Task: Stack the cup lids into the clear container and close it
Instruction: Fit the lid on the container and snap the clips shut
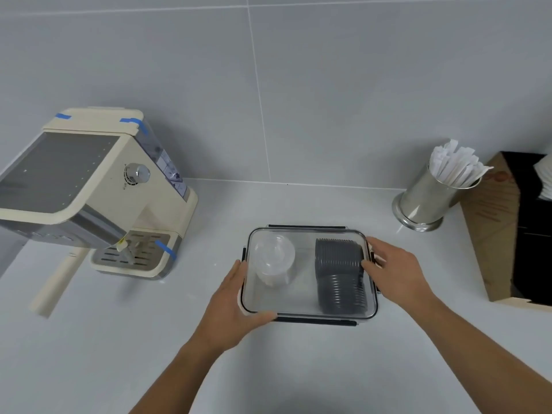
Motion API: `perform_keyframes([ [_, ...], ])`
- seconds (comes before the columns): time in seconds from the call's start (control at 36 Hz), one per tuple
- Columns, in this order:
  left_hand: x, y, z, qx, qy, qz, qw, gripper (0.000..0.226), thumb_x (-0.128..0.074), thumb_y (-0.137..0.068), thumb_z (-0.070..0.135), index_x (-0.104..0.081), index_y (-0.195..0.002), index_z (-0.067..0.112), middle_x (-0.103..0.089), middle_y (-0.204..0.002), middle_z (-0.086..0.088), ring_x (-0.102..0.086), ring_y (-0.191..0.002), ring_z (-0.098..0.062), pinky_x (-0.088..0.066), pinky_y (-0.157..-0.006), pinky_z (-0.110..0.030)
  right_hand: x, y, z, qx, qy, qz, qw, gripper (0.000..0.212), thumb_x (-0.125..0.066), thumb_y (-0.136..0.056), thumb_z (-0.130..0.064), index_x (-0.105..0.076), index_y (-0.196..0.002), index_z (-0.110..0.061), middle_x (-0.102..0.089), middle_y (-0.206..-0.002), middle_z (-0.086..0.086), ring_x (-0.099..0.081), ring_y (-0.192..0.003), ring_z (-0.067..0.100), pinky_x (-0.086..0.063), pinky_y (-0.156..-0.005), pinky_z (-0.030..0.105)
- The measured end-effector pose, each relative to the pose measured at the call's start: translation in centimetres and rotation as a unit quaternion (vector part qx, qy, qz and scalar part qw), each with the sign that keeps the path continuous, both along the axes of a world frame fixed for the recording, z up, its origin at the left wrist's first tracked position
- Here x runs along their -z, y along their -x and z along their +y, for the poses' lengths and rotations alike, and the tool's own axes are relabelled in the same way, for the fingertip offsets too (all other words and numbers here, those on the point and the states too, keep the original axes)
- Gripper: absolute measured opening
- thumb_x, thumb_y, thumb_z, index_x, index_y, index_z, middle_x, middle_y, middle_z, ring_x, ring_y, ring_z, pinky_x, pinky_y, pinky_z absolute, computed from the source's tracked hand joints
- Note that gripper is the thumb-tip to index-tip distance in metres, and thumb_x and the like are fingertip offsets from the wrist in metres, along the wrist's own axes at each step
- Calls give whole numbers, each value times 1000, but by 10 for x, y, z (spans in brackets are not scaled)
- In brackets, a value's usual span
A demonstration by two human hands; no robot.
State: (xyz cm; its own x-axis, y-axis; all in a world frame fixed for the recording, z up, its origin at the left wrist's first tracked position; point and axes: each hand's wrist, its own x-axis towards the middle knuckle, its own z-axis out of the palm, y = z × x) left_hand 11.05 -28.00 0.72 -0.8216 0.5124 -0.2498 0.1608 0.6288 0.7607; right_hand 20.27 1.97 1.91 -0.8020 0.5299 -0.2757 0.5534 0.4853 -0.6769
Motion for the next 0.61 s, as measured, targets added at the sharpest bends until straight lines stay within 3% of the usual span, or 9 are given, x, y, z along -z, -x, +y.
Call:
perform_keyframes([
  [0.06, -1, 4, 3, -41, -32, -35, 998, 73, -76, -80, 39, -38, -142, 46, -48, -135, 33, -46, -122, 14, -37, -101, -10, 1, -11, -5, 29, 21, 6, 999, 37, -64, -89, -14, -66, -122, -29, -70, -106, -12, -65, -108, 12, -46, -88, 21],
  [0.11, 0, 8, 7, -80, -38, -33, 996, 39, -64, -91, 34, -57, -128, 40, -69, -115, 16, -63, -108, -4, -49, -93, -21, 1, -19, -10, 72, 58, 15, 996, 34, -65, -88, -12, -69, -117, -27, -67, -95, -17, -66, -99, 10, -45, -83, 20],
  [0.17, 2, 13, 10, -118, -32, -25, 992, 19, -57, -94, 24, -66, -102, 40, -74, -93, 5, -68, -92, -19, -53, -81, -26, 2, -25, -13, 109, 89, 23, 990, 33, -65, -87, -9, -71, -115, -26, -65, -85, -22, -65, -88, 7, -46, -78, 21],
  [0.25, 2, 15, 14, -168, -55, -63, 982, 34, -56, -92, 14, -71, -109, 39, -76, -95, 15, -70, -94, -10, -56, -88, -30, 2, -28, -15, 139, 112, 25, 984, 32, -63, -87, -10, -73, -112, -27, -70, -89, -21, -68, -89, 7, -48, -72, 21],
  [0.33, 6, 17, 14, -188, -75, -90, 975, 37, -57, -91, 12, -70, -119, 33, -75, -103, 17, -69, -100, -9, -54, -93, -31, 3, -28, -16, 151, 130, 26, 980, 33, -63, -86, -9, -73, -113, -26, -75, -103, -12, -69, -94, 10, -48, -77, 22],
  [0.5, 0, 17, 17, -198, -97, -104, 970, 42, -59, -89, 11, -69, -90, 52, -75, -97, 16, -69, -96, -11, -55, -88, -30, -1, -28, -21, 152, 130, 33, 979, 32, -60, -89, -8, -71, -114, -23, -70, -94, -13, -65, -89, 10, -44, -69, 17],
  [0.61, 0, 15, 18, -205, -105, -99, 968, 44, -58, -90, 10, -65, -87, 54, -73, -95, 18, -69, -97, -14, -55, -91, -34, -2, -28, -24, 150, 120, 25, 981, 32, -57, -90, -7, -70, -115, -22, -68, -90, -12, -63, -83, 8, -46, -68, 19],
])
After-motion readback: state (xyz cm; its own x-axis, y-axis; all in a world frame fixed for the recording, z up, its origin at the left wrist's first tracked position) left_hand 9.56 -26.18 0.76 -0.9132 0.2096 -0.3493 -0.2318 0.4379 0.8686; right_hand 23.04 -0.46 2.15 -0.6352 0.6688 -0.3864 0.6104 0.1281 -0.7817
